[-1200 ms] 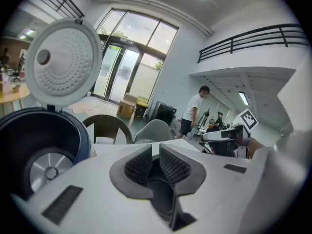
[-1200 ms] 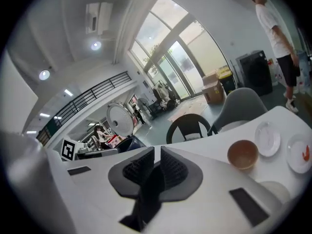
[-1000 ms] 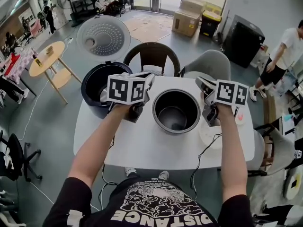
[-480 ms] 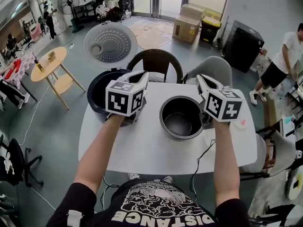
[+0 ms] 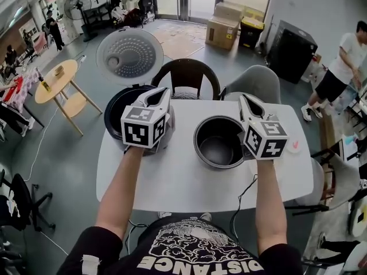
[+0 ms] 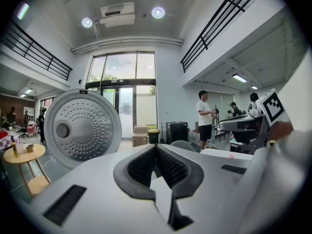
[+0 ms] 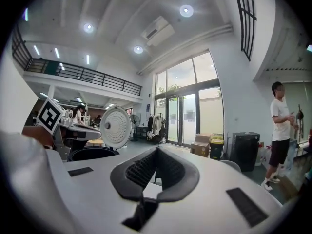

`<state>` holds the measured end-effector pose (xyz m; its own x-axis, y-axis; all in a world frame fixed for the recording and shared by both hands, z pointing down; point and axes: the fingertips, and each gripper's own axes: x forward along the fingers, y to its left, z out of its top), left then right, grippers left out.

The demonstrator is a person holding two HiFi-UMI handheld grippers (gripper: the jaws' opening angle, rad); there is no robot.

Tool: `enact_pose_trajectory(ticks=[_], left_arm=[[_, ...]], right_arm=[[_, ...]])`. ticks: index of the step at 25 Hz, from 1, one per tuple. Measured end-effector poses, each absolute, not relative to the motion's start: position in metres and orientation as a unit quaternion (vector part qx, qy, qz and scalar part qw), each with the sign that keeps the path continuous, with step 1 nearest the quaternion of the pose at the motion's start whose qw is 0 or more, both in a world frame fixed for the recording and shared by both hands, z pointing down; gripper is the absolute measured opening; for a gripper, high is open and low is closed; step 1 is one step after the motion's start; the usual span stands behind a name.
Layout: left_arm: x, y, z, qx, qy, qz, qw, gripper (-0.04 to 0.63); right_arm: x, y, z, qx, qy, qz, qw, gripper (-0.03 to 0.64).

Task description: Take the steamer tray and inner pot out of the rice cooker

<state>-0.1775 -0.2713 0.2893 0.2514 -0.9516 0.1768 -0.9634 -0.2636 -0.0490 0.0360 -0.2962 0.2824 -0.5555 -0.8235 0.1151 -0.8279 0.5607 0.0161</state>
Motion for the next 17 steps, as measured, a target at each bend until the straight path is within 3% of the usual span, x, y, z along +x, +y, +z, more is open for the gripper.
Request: enact_pose_trajectory(ticks=[17], left_arm=[[-0.185, -0.271, 0.302, 0.783, -0.613, 0.106, 0.03, 0.013]], right_arm=[[0.039, -0.295, 0.285, 0.477, -0.877, -0.002, 0.061, 0.012]])
